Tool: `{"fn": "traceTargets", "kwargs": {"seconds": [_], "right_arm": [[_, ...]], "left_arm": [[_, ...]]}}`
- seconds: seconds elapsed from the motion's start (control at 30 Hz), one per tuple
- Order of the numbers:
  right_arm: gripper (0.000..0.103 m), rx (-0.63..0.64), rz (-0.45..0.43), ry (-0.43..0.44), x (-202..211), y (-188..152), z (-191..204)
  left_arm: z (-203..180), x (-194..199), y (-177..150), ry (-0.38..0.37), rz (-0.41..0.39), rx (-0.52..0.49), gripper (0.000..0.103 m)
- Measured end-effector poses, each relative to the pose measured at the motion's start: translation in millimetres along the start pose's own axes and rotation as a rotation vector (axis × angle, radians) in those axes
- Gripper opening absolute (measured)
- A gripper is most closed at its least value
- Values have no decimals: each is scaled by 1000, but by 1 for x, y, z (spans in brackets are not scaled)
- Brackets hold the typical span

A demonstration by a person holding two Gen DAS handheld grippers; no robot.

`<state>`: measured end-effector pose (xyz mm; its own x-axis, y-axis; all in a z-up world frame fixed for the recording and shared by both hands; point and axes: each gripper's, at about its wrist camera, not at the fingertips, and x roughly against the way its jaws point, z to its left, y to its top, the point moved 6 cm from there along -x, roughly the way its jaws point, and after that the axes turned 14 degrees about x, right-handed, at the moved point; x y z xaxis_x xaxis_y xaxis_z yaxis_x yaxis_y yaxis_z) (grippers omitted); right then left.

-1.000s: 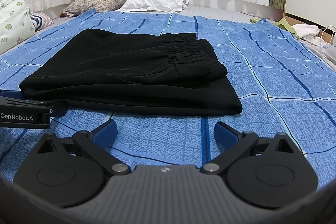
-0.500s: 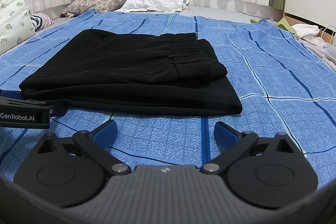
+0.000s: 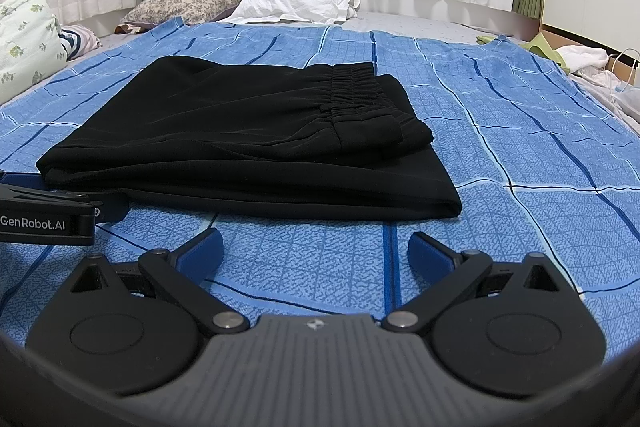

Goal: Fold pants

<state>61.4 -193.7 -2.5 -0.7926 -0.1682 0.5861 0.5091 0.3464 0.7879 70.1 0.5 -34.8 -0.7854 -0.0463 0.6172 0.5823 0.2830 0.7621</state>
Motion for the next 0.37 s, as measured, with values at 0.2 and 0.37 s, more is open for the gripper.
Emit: {"fn": "traceTargets", "kwargs": {"seconds": [0.2, 0.37], "right_arm": [[103, -2, -1, 1, 0, 0, 0], [103, -5, -4, 2, 2, 2, -1]], "left_arm": [[0, 0, 0, -1, -1, 1, 103], [0, 0, 0, -1, -1, 1, 103]]}}
